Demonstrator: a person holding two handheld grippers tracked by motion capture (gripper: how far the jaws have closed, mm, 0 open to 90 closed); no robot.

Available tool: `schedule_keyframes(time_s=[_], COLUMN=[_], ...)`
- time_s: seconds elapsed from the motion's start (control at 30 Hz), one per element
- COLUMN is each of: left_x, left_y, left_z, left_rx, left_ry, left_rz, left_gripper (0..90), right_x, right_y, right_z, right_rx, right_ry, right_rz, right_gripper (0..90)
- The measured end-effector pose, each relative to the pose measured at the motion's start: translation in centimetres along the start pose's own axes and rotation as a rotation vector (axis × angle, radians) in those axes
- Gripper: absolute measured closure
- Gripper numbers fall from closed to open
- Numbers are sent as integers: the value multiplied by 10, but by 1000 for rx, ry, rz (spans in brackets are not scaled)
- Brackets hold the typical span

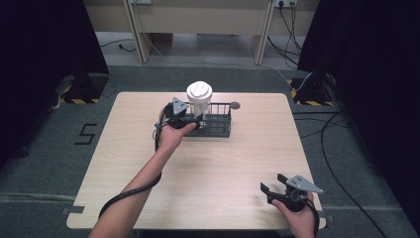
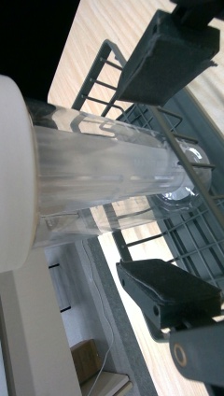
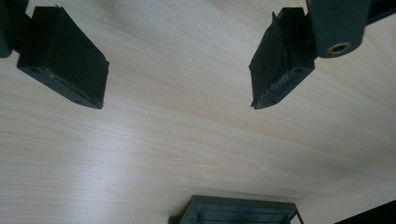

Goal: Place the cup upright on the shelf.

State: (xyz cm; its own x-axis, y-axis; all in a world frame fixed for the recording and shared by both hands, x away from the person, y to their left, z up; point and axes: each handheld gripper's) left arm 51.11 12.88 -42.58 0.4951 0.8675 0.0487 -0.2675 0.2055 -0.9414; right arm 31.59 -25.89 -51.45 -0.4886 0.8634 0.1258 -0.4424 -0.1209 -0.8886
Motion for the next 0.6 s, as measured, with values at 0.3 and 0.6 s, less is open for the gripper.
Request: schedule_keyframes(time_s=[0.3, 0.6], left_x=[3, 7], left_y=[5, 13], left_z=[16, 38], left_rx=[-2, -4], left_ry=[-1, 4], left_rz=[-15, -21], left_gripper=[145, 145], right_x=[0, 0], right_y=[0, 0], right_z=[0, 0], right_rx=[-1, -2], right_ry=[1, 3], right_rz=[-1, 0], right_gripper=[199, 199])
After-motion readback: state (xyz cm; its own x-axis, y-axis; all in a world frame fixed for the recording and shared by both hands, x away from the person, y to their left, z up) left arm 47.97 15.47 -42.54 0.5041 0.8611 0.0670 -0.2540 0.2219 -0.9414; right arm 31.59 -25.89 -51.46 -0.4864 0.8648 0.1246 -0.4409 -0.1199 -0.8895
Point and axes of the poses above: each handheld gripper's, and its own axes: z roughly backward along the jaws, y roughly out of its underside, x roughly to its left, and after that the axes turned 1 degree about -x, right-handed
